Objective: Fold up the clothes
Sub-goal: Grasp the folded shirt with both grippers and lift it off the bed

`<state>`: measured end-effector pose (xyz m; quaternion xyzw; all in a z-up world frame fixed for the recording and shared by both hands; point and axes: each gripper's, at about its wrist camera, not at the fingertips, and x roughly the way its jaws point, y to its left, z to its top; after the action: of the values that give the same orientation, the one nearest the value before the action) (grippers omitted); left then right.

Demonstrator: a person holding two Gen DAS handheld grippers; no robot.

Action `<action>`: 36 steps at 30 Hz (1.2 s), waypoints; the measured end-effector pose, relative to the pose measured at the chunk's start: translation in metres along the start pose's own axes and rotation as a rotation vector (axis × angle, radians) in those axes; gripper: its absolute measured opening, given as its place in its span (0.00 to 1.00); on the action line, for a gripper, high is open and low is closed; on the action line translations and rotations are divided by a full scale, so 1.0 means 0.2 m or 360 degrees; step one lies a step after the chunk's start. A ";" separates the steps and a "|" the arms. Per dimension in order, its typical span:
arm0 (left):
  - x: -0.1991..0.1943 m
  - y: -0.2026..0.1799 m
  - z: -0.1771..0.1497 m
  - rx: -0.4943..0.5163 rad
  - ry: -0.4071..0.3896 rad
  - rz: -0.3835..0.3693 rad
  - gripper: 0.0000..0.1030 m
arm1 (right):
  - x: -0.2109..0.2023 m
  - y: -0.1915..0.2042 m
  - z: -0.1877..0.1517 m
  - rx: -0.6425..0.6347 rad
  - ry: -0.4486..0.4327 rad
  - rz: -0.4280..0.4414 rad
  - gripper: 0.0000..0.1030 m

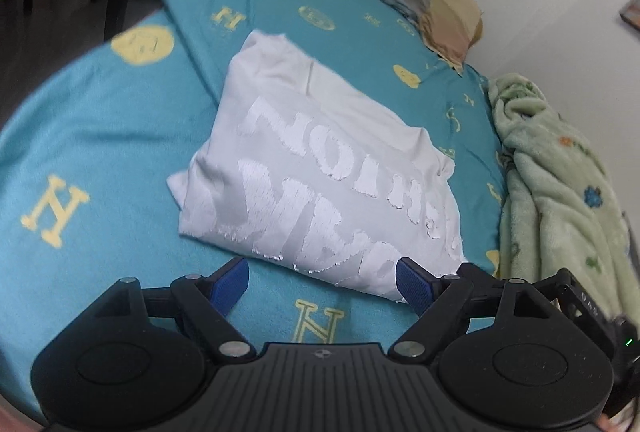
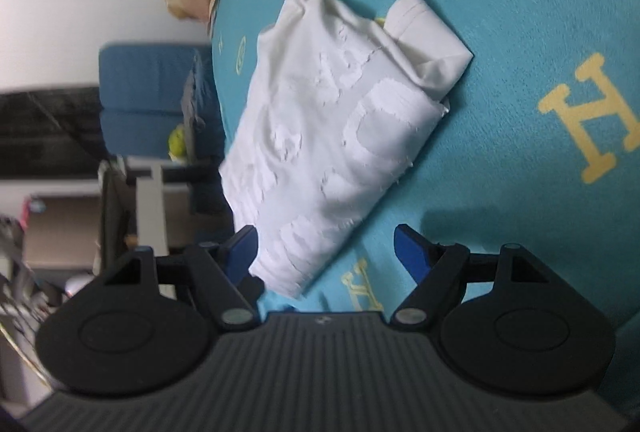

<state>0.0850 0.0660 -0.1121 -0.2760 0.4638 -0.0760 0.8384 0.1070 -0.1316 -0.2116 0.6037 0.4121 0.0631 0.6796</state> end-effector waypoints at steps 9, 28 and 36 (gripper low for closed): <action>0.15 0.27 0.04 -0.0627 0.0086 -0.0208 0.82 | 0.11 -0.06 0.03 0.0250 -0.0115 0.0053 0.73; 0.10 0.41 0.09 -0.1015 -0.0118 -0.0496 0.26 | -0.05 0.06 0.02 -0.0026 -0.0362 0.0079 0.18; -0.22 0.10 0.23 -0.0957 -0.0131 -0.0624 0.23 | -0.38 0.36 0.00 -0.0109 -0.0463 0.0272 0.17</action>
<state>0.0954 0.1170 -0.0708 -0.5969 0.3695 -0.0844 0.7071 0.0877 -0.1572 -0.1112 0.6157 0.2541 0.0466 0.7444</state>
